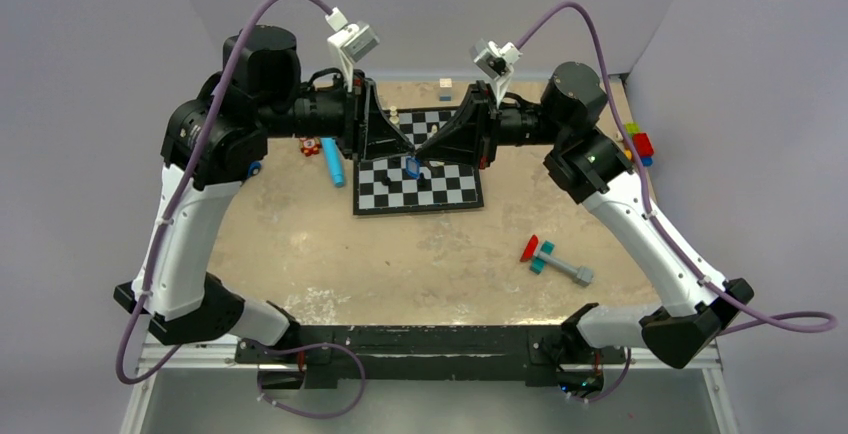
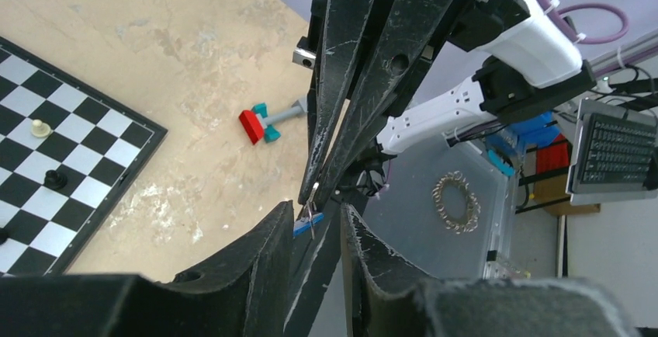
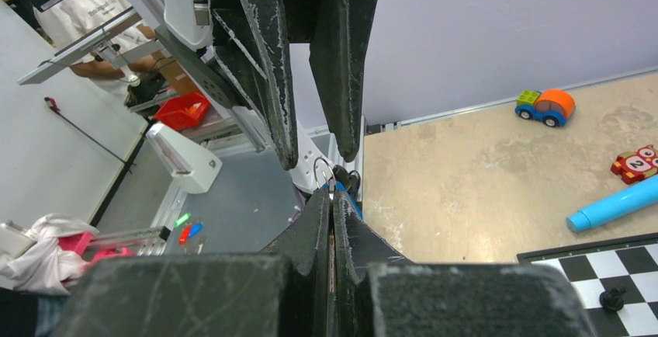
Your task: Remove the keys from the keyring
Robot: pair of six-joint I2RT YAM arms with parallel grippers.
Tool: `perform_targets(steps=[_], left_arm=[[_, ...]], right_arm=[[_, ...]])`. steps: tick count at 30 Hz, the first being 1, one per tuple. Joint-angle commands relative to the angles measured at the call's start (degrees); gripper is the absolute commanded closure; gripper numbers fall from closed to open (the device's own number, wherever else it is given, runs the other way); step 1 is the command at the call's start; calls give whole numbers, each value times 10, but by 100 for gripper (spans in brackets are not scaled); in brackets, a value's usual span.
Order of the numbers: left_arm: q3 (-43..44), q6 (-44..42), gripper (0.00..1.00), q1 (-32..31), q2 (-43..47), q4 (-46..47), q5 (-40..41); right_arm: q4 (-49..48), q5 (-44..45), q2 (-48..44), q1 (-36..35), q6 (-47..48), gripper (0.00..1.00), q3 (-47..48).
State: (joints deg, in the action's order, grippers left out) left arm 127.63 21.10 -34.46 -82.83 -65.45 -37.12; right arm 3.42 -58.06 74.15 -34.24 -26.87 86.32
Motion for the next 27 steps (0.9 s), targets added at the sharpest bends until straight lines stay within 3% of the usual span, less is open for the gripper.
perform_targets(steps=[1, 14, 17, 19, 24, 27], left_arm=[[-3, -31, 68, 2, 7, -5, -3], [-15, -34, 76, -1, 3, -6, 5], [-16, -29, 87, -5, 3, 2, 10], [-17, -24, 100, -5, 3, 6, 14], [-32, 3, 100, -7, 13, 20, 48], [-79, 50, 100, -6, 41, 73, 75]], right_arm=[[-1, -10, -12, -3, 11, 100, 24], [-2, -16, -7, -3, 10, 100, 31], [-9, -16, -8, -2, 7, 100, 26], [-15, -16, -10, -2, 4, 100, 21], [-29, -11, -15, -2, -5, 100, 11], [-46, -10, -16, -3, -13, 100, 7]])
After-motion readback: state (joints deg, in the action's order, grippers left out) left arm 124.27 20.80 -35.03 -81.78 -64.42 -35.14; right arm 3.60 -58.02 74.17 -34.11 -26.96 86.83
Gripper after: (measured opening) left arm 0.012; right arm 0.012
